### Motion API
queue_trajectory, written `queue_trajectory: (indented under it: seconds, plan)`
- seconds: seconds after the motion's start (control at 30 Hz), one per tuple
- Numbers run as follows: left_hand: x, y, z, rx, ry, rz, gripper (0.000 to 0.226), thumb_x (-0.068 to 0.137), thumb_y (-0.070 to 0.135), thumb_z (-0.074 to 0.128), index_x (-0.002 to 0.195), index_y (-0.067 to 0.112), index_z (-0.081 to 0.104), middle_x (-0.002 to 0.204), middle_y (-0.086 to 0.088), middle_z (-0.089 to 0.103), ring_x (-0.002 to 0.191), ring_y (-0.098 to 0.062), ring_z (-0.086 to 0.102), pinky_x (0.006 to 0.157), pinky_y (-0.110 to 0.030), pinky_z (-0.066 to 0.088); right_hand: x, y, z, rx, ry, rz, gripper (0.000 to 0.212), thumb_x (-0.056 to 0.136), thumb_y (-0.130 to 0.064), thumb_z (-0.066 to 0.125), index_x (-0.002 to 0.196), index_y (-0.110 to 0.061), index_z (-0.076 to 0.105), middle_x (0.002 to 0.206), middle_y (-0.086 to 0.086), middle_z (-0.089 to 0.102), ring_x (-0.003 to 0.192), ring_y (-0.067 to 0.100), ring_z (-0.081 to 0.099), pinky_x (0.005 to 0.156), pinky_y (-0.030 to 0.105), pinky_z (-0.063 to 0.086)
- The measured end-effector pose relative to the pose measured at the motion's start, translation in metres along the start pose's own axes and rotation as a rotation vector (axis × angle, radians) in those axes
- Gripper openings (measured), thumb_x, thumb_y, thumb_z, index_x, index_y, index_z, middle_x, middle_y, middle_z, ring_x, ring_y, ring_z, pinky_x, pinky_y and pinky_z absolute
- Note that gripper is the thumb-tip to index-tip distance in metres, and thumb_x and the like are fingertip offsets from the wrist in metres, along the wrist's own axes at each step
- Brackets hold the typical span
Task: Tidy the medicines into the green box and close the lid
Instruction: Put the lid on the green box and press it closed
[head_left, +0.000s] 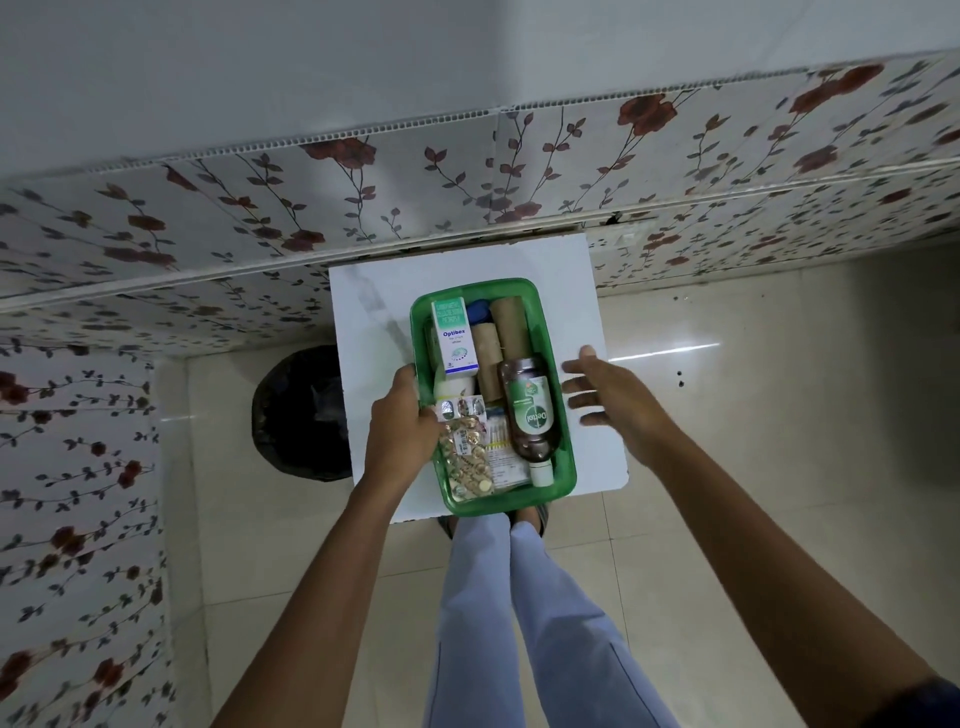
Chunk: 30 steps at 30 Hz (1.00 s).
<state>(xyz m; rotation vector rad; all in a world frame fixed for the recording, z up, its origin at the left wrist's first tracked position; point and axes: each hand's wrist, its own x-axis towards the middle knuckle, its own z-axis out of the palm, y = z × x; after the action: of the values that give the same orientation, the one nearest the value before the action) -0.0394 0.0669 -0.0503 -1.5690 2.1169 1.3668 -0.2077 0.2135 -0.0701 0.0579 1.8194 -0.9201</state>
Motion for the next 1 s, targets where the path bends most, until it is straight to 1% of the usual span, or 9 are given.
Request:
queue_trajectory:
  seconds: [0.1, 0.17, 0.23, 0.37, 0.47, 0.57, 0.67, 0.8, 1.0]
  plan:
    - [-0.002, -0.003, -0.009, -0.084, 0.01, 0.013, 0.046, 0.085, 0.0, 0.046, 0.128, 0.015, 0.043, 0.092, -0.018, 0.069, 0.078, -0.031, 0.066, 0.069, -0.045, 0.057, 0.007, 0.005, -0.007, -0.168, 0.188, -0.029, 0.033, 0.089, -0.035, 0.049, 0.104, -0.011, 0.066, 0.095, 0.009, 0.068, 0.077, 0.02, 0.061, 0.075, 0.035, 0.053]
    - [-0.005, -0.005, -0.02, -0.146, 0.045, 0.026, 0.045, 0.087, 0.001, 0.048, 0.13, 0.016, 0.043, 0.088, -0.014, 0.069, 0.071, -0.022, 0.066, 0.063, -0.041, 0.057, 0.013, 0.007, -0.001, -0.375, 0.2, -0.052, 0.031, 0.088, -0.031, 0.052, 0.107, -0.01, 0.065, 0.101, 0.013, 0.07, 0.087, 0.026, 0.064, 0.089, 0.039, 0.052]
    - [-0.005, -0.008, -0.036, -0.199, 0.068, 0.028, 0.045, 0.089, 0.002, 0.05, 0.131, 0.016, 0.044, 0.091, -0.013, 0.069, 0.071, -0.018, 0.065, 0.064, -0.035, 0.056, 0.016, 0.004, 0.01, -0.56, 0.184, -0.054, 0.038, 0.087, -0.035, 0.055, 0.115, -0.01, 0.059, 0.111, 0.014, 0.068, 0.103, 0.03, 0.061, 0.091, 0.034, 0.046]
    - [0.006, -0.027, -0.066, -0.314, 0.105, -0.045, 0.042, 0.087, -0.001, 0.052, 0.124, 0.019, 0.048, 0.098, -0.014, 0.069, 0.089, -0.031, 0.067, 0.082, -0.057, 0.054, 0.025, 0.003, 0.039, -0.774, 0.195, -0.06, 0.044, 0.086, -0.035, 0.058, 0.117, -0.005, 0.047, 0.112, 0.019, 0.062, 0.101, 0.036, 0.059, 0.078, 0.036, 0.046]
    - [0.015, -0.038, -0.076, -0.33, 0.13, -0.103, 0.042, 0.087, -0.004, 0.051, 0.123, 0.017, 0.049, 0.094, -0.014, 0.068, 0.086, -0.032, 0.066, 0.08, -0.06, 0.053, 0.031, 0.003, 0.053, -0.819, 0.235, -0.091, 0.024, 0.087, -0.013, 0.052, 0.107, -0.001, 0.046, 0.104, 0.022, 0.062, 0.09, 0.037, 0.06, 0.065, 0.033, 0.041]
    - [0.022, -0.048, -0.077, -0.323, 0.128, -0.134, 0.043, 0.086, -0.003, 0.052, 0.123, 0.02, 0.049, 0.091, -0.013, 0.068, 0.087, -0.034, 0.067, 0.08, -0.061, 0.052, 0.034, -0.003, 0.049, -0.8, 0.246, -0.12, 0.02, 0.086, -0.005, 0.044, 0.101, 0.003, 0.055, 0.101, 0.021, 0.065, 0.089, 0.036, 0.06, 0.065, 0.03, 0.039]
    - [0.024, -0.051, -0.071, -0.31, 0.114, -0.148, 0.043, 0.086, -0.002, 0.052, 0.123, 0.02, 0.049, 0.091, -0.013, 0.068, 0.087, -0.034, 0.067, 0.081, -0.06, 0.053, 0.023, -0.025, 0.029, -0.765, 0.277, -0.178, 0.023, 0.088, -0.01, 0.04, 0.09, 0.004, 0.058, 0.086, 0.018, 0.061, 0.085, 0.036, 0.06, 0.064, 0.031, 0.038]
    - [0.023, -0.034, -0.053, -0.31, 0.061, -0.103, 0.044, 0.088, -0.003, 0.05, 0.128, 0.015, 0.047, 0.09, -0.011, 0.066, 0.079, -0.028, 0.065, 0.077, -0.055, 0.055, -0.018, -0.059, 0.01, -0.671, 0.391, -0.326, 0.016, 0.089, -0.021, 0.042, 0.092, -0.006, 0.048, 0.08, 0.012, 0.056, 0.072, 0.03, 0.054, 0.062, 0.032, 0.038]
    - [0.032, -0.007, -0.017, -0.248, 0.015, -0.064, 0.047, 0.087, 0.001, 0.049, 0.13, 0.018, 0.045, 0.095, -0.02, 0.07, 0.08, -0.033, 0.068, 0.068, -0.054, 0.057, -0.06, -0.077, 0.046, -0.78, 0.472, -0.534, 0.022, 0.09, -0.028, 0.045, 0.098, -0.009, 0.037, 0.065, 0.008, 0.052, 0.055, 0.03, 0.046, 0.052, 0.033, 0.032]
